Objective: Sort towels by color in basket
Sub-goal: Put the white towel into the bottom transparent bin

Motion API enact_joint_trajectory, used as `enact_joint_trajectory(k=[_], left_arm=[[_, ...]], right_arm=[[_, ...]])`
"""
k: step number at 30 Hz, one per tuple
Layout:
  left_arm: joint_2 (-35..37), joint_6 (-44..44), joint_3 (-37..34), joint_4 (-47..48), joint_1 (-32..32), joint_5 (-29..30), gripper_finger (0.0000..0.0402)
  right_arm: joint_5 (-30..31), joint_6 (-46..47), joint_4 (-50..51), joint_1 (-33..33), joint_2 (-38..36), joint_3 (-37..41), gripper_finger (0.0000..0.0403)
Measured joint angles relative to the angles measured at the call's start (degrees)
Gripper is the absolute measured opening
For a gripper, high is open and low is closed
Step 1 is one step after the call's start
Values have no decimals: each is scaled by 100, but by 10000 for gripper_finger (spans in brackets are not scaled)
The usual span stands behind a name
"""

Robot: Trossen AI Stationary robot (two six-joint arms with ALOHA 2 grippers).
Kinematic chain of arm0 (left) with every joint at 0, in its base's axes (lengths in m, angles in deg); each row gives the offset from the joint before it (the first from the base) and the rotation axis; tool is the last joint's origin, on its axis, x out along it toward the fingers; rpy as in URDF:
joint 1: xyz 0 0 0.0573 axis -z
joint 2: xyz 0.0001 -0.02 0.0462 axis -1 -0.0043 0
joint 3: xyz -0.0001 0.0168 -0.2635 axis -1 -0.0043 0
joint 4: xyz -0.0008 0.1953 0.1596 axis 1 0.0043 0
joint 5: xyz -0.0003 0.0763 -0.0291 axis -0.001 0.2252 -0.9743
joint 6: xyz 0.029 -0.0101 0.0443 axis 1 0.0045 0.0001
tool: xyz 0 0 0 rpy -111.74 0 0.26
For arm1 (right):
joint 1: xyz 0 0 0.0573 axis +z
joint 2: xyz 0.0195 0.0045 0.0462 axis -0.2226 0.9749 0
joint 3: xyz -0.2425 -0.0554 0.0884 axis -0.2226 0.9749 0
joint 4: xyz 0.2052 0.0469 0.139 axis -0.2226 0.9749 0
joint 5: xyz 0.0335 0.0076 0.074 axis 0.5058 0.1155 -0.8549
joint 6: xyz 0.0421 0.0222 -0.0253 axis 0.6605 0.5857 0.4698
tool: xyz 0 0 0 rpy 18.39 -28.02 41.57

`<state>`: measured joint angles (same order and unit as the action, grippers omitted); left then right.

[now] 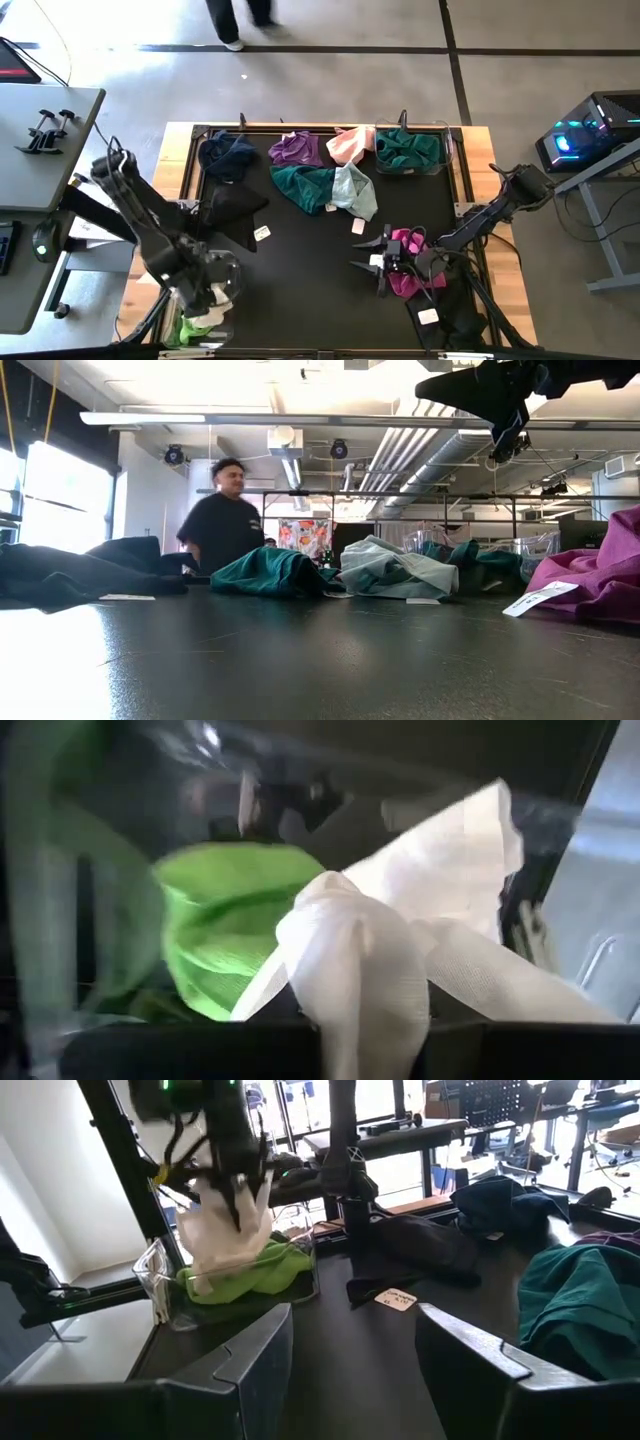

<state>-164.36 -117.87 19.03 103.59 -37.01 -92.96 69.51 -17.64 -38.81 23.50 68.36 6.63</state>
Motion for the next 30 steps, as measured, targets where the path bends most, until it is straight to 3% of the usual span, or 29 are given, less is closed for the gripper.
enact_joint_trajectory(k=[7, 13, 21, 30], left_arm=[[-666, 90, -564, -1101, -66, 22, 34], [-790, 19, -858, -1479, -252, -203, 103], [271, 6, -728, -1429, -564, -131, 205], [1438, -845, -37, -1231, -401, 394, 209]], right_arm=[[-2, 2, 37, 4, 0, 0, 201], [-3, 42, 42, 4, 0, 0, 201], [-4, 44, 41, 4, 0, 0, 201], [-4, 42, 42, 4, 0, 0, 201]])
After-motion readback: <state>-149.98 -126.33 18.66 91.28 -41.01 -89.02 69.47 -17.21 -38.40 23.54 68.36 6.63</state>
